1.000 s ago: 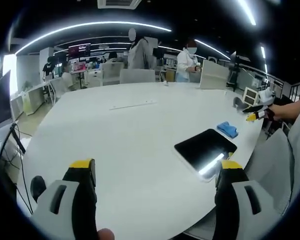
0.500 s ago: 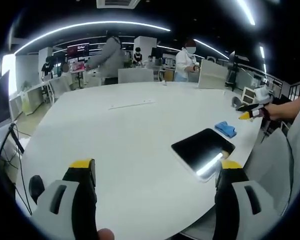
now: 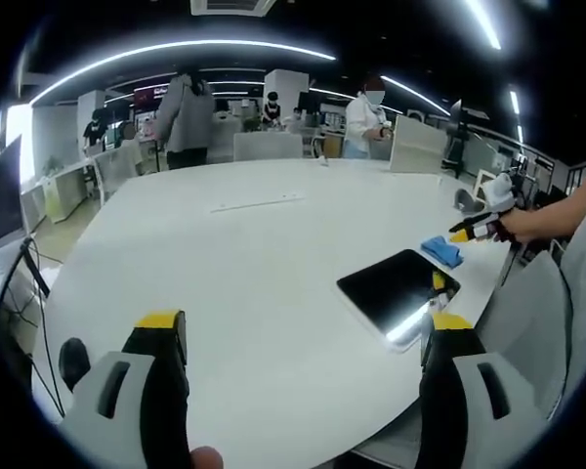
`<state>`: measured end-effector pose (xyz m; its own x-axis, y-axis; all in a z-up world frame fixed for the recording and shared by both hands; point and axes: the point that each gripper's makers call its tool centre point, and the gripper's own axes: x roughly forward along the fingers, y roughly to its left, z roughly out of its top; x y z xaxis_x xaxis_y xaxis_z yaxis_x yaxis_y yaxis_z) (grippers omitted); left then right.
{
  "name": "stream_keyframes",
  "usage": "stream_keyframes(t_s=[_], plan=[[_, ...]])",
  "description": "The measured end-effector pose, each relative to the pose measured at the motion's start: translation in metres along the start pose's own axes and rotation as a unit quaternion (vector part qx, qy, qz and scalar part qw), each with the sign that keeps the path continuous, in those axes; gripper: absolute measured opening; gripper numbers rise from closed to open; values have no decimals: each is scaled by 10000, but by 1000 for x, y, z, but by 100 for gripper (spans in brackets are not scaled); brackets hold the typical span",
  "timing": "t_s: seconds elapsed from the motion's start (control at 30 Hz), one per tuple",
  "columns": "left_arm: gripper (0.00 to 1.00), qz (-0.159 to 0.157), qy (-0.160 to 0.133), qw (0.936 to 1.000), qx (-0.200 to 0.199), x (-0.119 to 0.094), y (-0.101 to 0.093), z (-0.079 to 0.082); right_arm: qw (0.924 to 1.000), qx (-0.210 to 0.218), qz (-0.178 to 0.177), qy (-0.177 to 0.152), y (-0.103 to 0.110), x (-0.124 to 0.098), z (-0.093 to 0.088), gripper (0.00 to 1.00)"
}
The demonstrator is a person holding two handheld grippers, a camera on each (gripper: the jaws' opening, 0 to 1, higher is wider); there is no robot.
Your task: Wipe the mirror surface with the cleaning cloth until all visible marks leave the cleaned area.
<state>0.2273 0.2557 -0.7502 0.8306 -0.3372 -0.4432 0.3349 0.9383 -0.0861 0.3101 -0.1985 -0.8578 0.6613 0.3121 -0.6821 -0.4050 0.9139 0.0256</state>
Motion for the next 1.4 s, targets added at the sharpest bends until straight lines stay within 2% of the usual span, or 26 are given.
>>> stream_keyframes(t_s=[0.17, 0.3, 0.57, 0.7, 0.77, 0.8, 0.93, 1.07, 1.2, 1.27, 1.4], plan=[[99, 16, 21, 10000, -15, -1, 2, -3, 9999, -41, -49, 104, 3, 13, -5, 21], [99, 12, 58, 10000, -23, -1, 0, -7, 9992, -94, -179, 336, 2, 20, -14, 11], [99, 3, 86, 9999, -57, 0, -1, -10, 9976, -306, -411, 461, 2, 26, -20, 13], [99, -12, 109, 9999, -53, 2, -5, -10, 9980, -304, -351, 434, 10, 29, -18, 1], [99, -20, 111, 9999, -54, 3, -6, -9, 9974, -398, -423, 421, 10, 29, -16, 0], [99, -23, 112, 9999, -52, 4, -7, -9, 9980, -198, -450, 400, 9, 28, -16, 0], [99, -41, 118, 9999, -44, 7, -6, -9, 9979, -122, -428, 464, 9, 28, -15, 0], [99, -75, 115, 9999, -34, 10, -10, -8, 9968, 462, -358, 540, 7, 28, -16, 0], [99, -79, 117, 9999, -18, 9, -13, -7, 9966, 563, -332, 493, 5, 23, -13, 0], [99, -68, 103, 9999, -39, 9, -14, -6, 9959, 764, -281, 407, 6, 20, -7, 0], [99, -59, 123, 9999, -43, 8, -15, -8, 9956, 843, -220, 343, 8, 15, 4, 0]])
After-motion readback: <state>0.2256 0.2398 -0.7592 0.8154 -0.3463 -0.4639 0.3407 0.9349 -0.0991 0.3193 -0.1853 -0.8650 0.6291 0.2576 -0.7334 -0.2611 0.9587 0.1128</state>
